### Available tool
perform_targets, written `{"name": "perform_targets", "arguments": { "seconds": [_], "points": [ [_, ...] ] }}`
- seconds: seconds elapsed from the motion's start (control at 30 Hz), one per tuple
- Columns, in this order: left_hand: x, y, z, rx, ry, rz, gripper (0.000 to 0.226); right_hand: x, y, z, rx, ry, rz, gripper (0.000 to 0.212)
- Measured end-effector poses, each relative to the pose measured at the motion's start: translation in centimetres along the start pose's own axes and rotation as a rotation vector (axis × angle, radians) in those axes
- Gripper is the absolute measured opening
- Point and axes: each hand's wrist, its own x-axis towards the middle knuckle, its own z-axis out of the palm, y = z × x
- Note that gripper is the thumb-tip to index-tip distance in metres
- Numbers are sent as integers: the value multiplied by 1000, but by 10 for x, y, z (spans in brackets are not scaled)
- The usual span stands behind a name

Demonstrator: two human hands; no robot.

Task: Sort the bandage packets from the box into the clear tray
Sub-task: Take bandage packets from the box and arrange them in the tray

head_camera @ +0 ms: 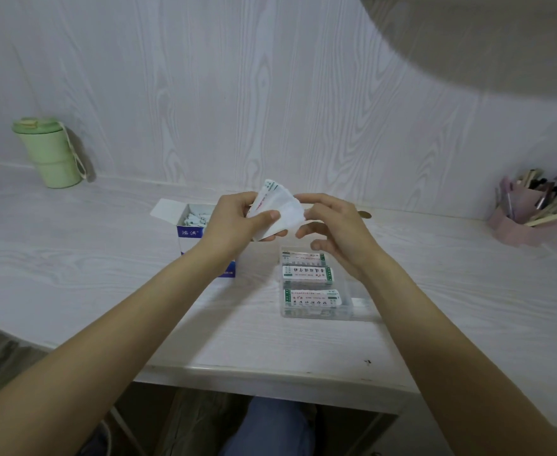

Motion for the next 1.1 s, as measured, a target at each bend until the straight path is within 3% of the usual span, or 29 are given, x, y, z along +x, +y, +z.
{"name": "perform_targets", "arguments": {
  "seconds": [0.2, 0.37, 0.93, 1.1],
  "points": [
    [-4, 0, 4, -27, -23, -7, 18, -4, 2, 3, -46, 110, -17, 12],
    [-6, -2, -2, -80, -54, -62, 26, -6, 4, -2, -70, 192, -38, 15],
    [-5, -8, 0, -227, 5, -110, 42, -3, 11, 2, 51, 177, -6, 19],
    [-5, -12, 0, -314, 28, -132, 33, -5, 12, 1, 75, 216, 36, 15]
  ]
}}
